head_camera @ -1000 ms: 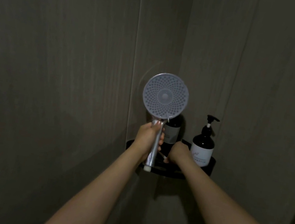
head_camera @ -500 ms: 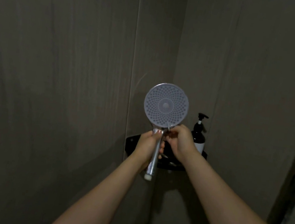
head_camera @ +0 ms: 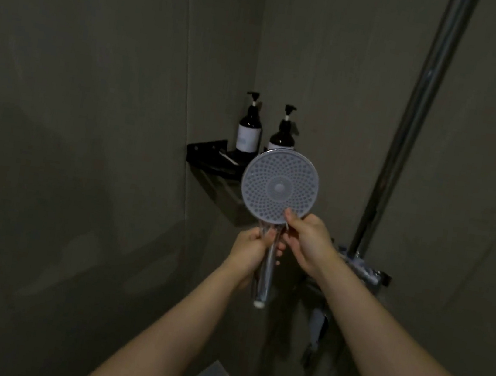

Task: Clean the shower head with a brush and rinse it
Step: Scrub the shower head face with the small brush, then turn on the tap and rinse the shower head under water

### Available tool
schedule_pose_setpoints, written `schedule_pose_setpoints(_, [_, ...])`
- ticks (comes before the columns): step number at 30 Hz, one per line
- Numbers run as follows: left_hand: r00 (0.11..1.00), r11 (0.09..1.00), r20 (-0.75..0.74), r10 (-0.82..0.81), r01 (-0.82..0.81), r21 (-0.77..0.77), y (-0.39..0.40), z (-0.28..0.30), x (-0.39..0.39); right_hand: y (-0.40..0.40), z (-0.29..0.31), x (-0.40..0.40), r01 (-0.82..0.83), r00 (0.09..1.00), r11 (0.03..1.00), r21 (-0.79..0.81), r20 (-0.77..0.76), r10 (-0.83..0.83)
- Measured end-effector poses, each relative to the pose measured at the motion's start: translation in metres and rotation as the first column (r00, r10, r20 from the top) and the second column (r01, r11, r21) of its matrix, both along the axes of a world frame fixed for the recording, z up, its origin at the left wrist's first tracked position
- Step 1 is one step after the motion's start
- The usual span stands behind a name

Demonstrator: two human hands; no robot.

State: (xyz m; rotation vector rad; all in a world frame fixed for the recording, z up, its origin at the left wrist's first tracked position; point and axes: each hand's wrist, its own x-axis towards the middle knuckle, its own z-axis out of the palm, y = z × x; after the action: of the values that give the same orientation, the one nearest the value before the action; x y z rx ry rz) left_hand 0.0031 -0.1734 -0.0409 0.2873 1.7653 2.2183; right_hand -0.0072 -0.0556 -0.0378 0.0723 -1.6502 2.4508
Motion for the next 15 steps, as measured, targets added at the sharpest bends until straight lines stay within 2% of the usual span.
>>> schedule_pose_setpoints(6, [0.993,0.996,0.107,-0.046,0.054,-0.077,0.01,-0.063,0.024,0.007,-0.058,0.042,0.072,0.987,0.995,0.076,0.14,-0.082])
schedule_pose_setpoints(9, [0.986,0.995,0.154,-0.064,0.075,-0.067,0.014,-0.105,0.026,0.007,-0.096,0.049,0.122,0.967,0.976,0.178,0.202,-0.157])
schedule_pose_setpoints(12, [0.98,0.996,0.184,-0.079,0.086,-0.028,0.016,-0.156,0.03,0.006,-0.145,0.055,0.189,0.945,0.958,0.214,0.227,-0.237])
schedule_pose_setpoints(15, [0.975,0.997,0.208,-0.078,0.08,0.0,0.018,-0.211,0.034,0.004,-0.196,0.06,0.254,0.909,0.909,0.331,0.24,-0.342])
